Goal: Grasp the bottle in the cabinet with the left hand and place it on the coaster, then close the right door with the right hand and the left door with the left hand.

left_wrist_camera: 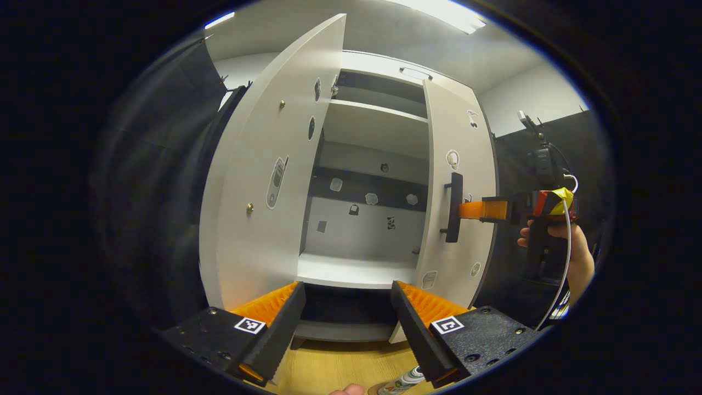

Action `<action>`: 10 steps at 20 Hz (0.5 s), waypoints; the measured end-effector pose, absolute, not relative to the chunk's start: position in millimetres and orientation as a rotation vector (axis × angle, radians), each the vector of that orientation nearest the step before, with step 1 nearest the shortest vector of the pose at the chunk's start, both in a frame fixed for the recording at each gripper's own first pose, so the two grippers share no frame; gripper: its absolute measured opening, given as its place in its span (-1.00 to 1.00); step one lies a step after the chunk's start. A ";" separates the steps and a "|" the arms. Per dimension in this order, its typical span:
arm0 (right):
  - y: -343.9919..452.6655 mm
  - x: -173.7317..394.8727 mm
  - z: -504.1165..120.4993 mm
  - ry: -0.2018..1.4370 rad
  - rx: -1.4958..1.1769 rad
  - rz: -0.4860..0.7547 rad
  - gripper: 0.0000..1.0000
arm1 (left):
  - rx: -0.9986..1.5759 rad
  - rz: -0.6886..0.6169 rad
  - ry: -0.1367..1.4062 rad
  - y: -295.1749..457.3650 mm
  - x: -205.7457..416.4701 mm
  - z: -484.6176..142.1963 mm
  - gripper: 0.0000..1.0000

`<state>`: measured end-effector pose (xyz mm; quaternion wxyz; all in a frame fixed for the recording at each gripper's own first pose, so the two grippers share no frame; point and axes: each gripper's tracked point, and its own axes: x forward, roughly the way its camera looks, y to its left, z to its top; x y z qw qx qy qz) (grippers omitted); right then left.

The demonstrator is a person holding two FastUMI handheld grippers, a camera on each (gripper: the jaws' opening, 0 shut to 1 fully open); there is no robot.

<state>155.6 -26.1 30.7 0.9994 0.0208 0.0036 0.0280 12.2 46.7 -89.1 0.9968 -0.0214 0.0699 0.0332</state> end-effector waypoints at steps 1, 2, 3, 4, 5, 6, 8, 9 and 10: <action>-26.3 157.9 29.5 0.010 0.051 0.054 0.75 | -0.047 0.063 0.141 44.8 11.8 -89.0 0.89; -26.6 159.1 29.1 0.011 0.058 0.054 0.75 | -0.051 0.060 0.142 44.0 12.0 -89.6 0.89; -26.9 161.5 28.7 0.008 0.061 0.054 0.75 | -0.056 0.059 0.143 44.0 12.1 -89.7 0.89; -27.4 163.7 28.1 0.005 0.063 0.052 0.75 | -0.066 0.057 0.146 42.5 11.4 -90.8 0.89; -27.3 166.4 27.5 0.003 0.062 0.049 0.75 | -0.075 0.050 0.149 39.5 11.3 -91.4 0.89; -27.1 168.4 27.0 0.002 0.060 0.046 0.75 | -0.081 0.046 0.152 37.7 10.5 -91.6 0.89; -25.4 169.5 26.0 0.006 0.060 0.039 0.91 | -0.083 0.045 0.148 36.3 9.4 -88.5 0.89; -25.7 168.1 26.6 0.009 0.064 0.041 0.75 | -0.079 0.047 0.139 36.1 9.2 -84.1 0.89; -26.9 165.9 29.0 0.003 0.069 0.041 0.75 | -0.072 0.049 0.127 35.7 8.3 -79.3 0.89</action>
